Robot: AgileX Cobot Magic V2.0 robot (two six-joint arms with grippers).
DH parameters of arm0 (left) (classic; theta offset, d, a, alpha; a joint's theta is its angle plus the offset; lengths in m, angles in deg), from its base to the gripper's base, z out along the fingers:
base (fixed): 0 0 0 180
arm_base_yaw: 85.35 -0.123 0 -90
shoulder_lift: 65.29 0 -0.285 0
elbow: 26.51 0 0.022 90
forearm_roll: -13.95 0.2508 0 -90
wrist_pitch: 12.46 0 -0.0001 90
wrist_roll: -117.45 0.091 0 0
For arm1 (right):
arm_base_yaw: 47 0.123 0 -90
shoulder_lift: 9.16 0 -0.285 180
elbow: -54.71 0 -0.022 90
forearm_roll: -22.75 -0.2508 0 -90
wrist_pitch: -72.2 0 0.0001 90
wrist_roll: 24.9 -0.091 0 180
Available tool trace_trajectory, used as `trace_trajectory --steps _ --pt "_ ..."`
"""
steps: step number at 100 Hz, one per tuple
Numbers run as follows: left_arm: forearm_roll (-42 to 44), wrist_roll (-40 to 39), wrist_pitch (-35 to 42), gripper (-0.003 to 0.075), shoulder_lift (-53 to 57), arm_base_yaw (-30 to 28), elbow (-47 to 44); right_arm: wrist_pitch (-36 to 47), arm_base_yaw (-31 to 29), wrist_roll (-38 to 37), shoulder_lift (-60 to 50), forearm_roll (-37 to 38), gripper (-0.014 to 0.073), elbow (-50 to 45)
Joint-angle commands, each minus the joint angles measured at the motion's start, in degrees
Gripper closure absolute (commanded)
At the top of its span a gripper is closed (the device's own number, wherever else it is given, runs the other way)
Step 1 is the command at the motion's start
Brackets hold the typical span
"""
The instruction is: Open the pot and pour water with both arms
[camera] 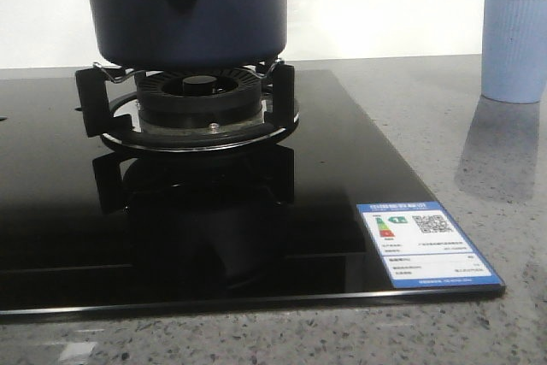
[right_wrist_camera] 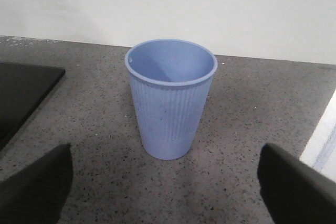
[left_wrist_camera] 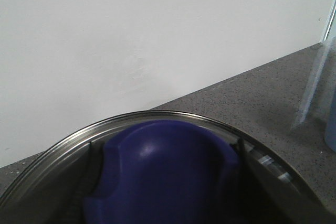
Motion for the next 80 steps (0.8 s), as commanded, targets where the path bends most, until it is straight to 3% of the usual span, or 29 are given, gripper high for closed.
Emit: trace_trajectory --steps 1,80 --pt "0.1 0.0 4.1 0.0384 2.2 0.3 2.1 2.5 0.2 0.1 -0.9 -0.9 -0.0052 1.4" --pt "0.0 0.0 3.2 0.0384 2.8 0.3 2.1 2.6 0.2 0.1 -0.9 -0.9 -0.0052 1.4"
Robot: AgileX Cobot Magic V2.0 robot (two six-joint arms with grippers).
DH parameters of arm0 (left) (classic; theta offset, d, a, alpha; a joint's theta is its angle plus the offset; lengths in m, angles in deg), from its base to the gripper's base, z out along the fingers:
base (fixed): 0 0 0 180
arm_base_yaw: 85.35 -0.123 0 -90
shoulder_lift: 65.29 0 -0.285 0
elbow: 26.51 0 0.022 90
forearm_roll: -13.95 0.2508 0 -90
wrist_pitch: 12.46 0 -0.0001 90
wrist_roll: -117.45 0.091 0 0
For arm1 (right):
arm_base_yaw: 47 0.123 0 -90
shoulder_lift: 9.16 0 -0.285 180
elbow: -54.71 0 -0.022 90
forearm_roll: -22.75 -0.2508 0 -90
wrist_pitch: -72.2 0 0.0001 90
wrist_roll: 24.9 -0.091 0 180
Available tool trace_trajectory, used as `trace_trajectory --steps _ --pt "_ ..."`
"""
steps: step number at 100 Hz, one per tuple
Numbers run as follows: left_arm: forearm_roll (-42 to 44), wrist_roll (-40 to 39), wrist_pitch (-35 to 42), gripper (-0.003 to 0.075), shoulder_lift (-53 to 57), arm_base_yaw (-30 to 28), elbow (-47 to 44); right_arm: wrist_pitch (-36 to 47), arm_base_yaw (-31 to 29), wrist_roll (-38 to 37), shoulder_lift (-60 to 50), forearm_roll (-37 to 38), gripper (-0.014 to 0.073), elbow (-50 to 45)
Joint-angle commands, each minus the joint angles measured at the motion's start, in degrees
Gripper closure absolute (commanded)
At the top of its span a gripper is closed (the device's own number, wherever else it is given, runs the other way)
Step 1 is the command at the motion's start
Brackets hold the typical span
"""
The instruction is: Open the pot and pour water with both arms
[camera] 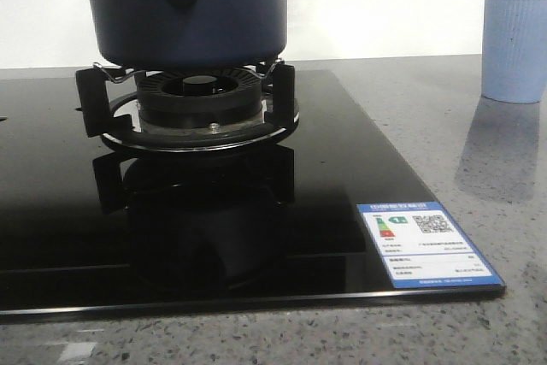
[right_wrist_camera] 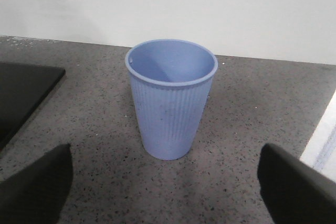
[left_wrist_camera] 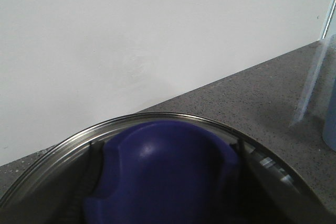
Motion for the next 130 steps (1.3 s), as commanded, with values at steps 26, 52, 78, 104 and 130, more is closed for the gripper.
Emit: trace_trajectory --steps 26,52,78,104,130 --pt "0.1 0.0 3.4 0.0365 2.4 0.3 2.1 2.5 0.2 0.2 -0.9 -0.9 -0.0052 1.4" --pt "0.8 0.0 3.4 0.0091 2.6 0.3 2.1 2.5 0.8 0.2 -0.9 -0.9 -0.0052 1.4" --pt "0.8 0.0 3.4 0.0095 9.2 -0.1 2.1 2.5 1.1 0.2 -0.9 -0.9 -0.0052 1.4" --pt "1.3 0.0 2.4 0.0183 18.4 -5.1 2.1 9.4 1.1 0.2 -0.9 -5.1 -0.0015 1.4" --pt "1.3 0.0 -6.7 0.0666 24.4 -13.7 2.1 19.5 1.1 0.2 -0.9 -12.5 0.0463 3.4"
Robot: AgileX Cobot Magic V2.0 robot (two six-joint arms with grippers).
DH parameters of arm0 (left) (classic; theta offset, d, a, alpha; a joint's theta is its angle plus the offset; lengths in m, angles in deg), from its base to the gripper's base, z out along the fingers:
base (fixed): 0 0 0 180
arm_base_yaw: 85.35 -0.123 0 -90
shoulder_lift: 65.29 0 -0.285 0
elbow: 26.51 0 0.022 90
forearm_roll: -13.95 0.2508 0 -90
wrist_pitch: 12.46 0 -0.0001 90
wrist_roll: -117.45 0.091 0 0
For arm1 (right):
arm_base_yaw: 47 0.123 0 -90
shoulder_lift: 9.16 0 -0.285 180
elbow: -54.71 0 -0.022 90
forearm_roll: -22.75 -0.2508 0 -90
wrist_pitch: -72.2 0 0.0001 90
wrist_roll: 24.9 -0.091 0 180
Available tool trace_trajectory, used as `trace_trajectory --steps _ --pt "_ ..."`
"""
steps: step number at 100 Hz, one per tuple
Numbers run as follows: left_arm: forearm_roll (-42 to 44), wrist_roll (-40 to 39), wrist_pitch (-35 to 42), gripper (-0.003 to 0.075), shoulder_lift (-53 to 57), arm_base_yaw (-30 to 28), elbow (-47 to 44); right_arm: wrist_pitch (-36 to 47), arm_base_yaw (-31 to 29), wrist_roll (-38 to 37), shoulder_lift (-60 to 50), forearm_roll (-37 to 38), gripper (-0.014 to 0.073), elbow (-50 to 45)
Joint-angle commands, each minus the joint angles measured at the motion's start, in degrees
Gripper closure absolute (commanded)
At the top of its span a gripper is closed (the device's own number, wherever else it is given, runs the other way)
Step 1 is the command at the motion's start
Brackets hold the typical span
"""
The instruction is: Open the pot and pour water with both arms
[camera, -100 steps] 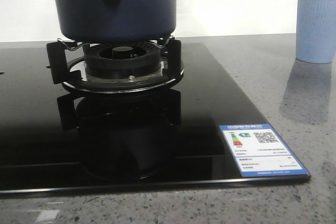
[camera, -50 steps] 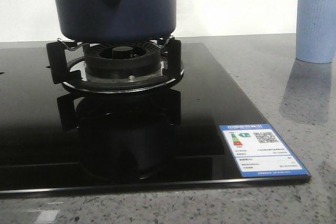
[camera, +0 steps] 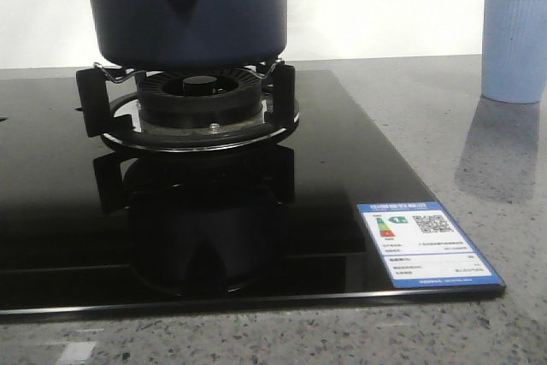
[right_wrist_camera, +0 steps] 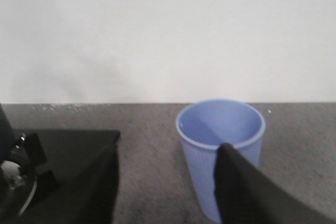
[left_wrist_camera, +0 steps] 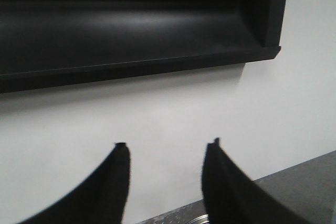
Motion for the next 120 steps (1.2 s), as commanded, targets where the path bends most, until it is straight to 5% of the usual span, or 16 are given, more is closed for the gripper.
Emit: trace_trajectory --steps 1,9,34,62,81,120 --pt "0.1 0.0 -0.2 0.0680 2.8 -2.7 2.0 8.8 0.1 0.2 -0.9 -2.8 0.0482 3.1" --pt "0.3 0.0 -1.8 0.0740 4.2 -4.7 2.0 13.2 0.1 0.2 -0.9 -3.3 0.0670 4.7" --pt "2.1 0.0 -1.8 0.0741 11.0 -8.7 -2.8 20.9 0.1 -2.1 -4.2 -5.7 0.0664 6.2" --pt "2.0 0.0 12.3 0.0741 30.3 -8.9 -28.3 2.3 0.1 0.4 -26.8 -0.3 0.0664 -6.0" --pt "-1.4 0.0 13.7 0.0741 42.0 -8.9 -41.8 -7.9 0.1 0.4 -40.1 -0.3 0.0664 -15.2" --pt "-4.4 0.0 13.5 0.0741 52.3 -8.9 -51.2 -10.9 0.1 0.2 -53.7 -0.2 0.0664 -22.9"
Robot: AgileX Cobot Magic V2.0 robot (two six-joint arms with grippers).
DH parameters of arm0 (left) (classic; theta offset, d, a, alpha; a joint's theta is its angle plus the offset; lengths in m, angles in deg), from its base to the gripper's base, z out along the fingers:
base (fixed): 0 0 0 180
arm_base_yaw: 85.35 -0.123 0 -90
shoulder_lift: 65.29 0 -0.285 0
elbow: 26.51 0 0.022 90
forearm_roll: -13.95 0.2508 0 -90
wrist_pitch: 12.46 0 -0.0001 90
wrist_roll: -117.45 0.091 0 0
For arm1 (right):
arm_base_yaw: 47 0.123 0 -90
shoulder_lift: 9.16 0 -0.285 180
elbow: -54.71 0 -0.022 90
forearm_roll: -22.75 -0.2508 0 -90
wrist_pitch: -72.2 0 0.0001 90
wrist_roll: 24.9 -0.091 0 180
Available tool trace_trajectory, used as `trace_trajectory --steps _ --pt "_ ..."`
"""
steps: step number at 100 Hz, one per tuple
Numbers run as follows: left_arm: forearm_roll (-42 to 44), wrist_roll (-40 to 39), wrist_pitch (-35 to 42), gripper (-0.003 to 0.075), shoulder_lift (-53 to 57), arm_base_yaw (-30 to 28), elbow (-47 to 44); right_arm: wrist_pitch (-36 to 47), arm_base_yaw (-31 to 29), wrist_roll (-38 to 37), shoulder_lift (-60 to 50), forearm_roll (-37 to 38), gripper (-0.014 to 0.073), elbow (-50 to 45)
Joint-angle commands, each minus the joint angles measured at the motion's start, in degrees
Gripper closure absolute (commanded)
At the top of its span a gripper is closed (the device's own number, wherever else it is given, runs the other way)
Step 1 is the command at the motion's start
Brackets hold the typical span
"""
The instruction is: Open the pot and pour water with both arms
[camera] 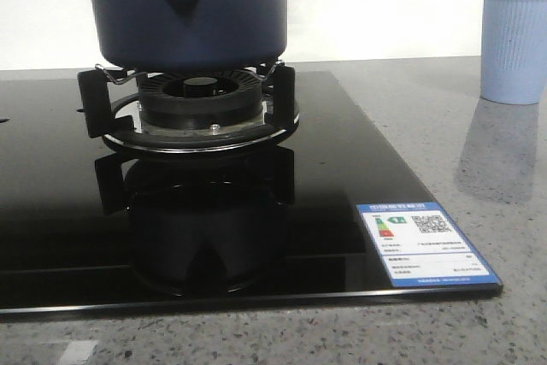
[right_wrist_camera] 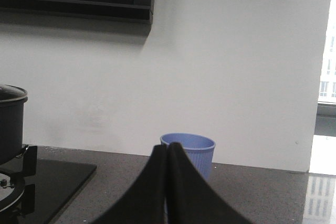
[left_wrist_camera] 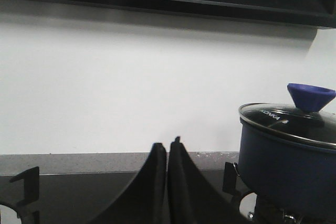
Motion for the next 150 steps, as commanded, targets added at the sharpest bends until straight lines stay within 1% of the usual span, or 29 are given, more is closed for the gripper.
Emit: trace_trajectory --steps 1,108,116,121,128,136,140,150 --pt "-0.2 0.0 4.1 0.0741 -0.3 -0.2 1.3 1.7 0.1 0.5 -0.2 -1.4 0.0664 1.2" --pt "-0.2 0.0 4.7 0.0741 -0.3 -0.2 1.0 2.2 0.1 0.5 -0.2 -1.4 0.0664 1.1" --pt "1.7 -0.7 5.4 0.0741 -0.3 -0.3 0.2 2.2 0.1 0.5 -0.2 -1.4 0.0664 1.1" --pt "5.6 -3.8 5.1 0.0741 0.1 -0.7 -0.8 2.2 0.1 0.5 -0.2 -1.4 0.0664 1.1" --pt "13.5 -11.9 4.0 0.0741 1.3 -2.7 -2.8 2.2 0.1 0.5 -0.2 -1.4 0.0664 1.1" --pt "20.2 -21.2 1.9 0.0741 4.0 -7.0 -6.2 2.2 0.1 0.5 -0.2 -1.4 0.0664 1.1" --pt "22.6 -24.4 0.7 0.0741 6.1 -9.3 -7.8 2.2 0.1 0.5 -0.2 -1.4 0.0664 1.1" --pt "32.4 -34.1 -2.8 0.0741 11.3 -13.8 -10.8 2.2 0.1 0.5 -0.2 -1.4 0.0664 1.1"
